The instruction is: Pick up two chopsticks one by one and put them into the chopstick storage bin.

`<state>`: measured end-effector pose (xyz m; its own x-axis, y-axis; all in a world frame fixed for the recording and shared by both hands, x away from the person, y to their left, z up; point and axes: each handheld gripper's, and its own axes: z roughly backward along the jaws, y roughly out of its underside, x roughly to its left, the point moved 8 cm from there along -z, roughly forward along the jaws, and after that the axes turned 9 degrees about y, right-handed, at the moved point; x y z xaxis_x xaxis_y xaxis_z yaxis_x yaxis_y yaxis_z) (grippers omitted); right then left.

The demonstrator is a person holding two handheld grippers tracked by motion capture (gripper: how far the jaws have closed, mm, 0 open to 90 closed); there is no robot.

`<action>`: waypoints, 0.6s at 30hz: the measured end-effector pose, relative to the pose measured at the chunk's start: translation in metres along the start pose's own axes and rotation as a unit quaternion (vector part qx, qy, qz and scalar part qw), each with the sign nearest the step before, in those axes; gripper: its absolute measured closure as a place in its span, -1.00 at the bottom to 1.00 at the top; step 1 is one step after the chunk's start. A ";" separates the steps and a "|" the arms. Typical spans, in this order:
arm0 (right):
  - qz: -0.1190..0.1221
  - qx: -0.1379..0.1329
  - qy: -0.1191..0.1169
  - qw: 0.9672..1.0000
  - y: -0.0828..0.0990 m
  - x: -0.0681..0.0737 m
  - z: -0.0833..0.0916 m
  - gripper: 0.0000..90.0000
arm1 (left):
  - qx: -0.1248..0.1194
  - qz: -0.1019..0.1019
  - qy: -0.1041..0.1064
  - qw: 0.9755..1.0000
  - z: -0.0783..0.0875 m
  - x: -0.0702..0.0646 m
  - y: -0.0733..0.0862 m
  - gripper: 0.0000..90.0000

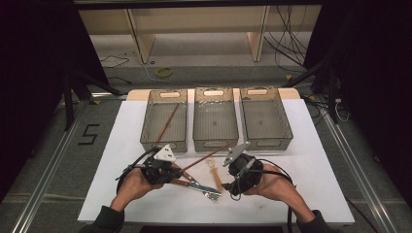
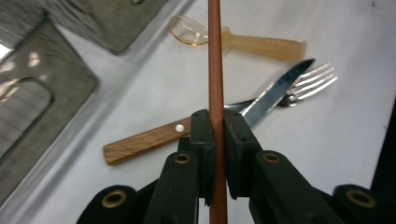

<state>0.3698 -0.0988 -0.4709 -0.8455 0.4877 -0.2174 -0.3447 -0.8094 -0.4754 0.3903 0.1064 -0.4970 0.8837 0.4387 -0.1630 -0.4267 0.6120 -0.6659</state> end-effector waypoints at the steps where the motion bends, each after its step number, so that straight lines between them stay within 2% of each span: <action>1: -0.005 0.000 0.003 1.000 0.002 -0.001 -0.001 -0.26 | -0.004 0.003 -0.003 1.000 0.001 0.002 0.000 0.84; 9: -0.045 -0.001 0.016 0.999 0.010 -0.010 -0.009 -0.30 | -0.029 0.031 -0.026 0.999 0.012 0.017 -0.001 0.84; 12: -0.050 -0.002 0.022 0.998 0.011 -0.012 -0.012 -0.31 | -0.038 0.040 -0.035 0.998 0.018 0.022 -0.001 0.84; 18: -0.053 0.003 0.019 0.998 0.014 -0.011 -0.018 -0.32 | -0.057 0.052 -0.054 0.996 0.029 0.032 -0.006 0.85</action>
<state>0.3819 -0.1099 -0.4904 -0.7882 0.5825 -0.1986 -0.4337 -0.7548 -0.4921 0.4155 0.1358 -0.4767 0.8081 0.5667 -0.1604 -0.4838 0.4834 -0.7295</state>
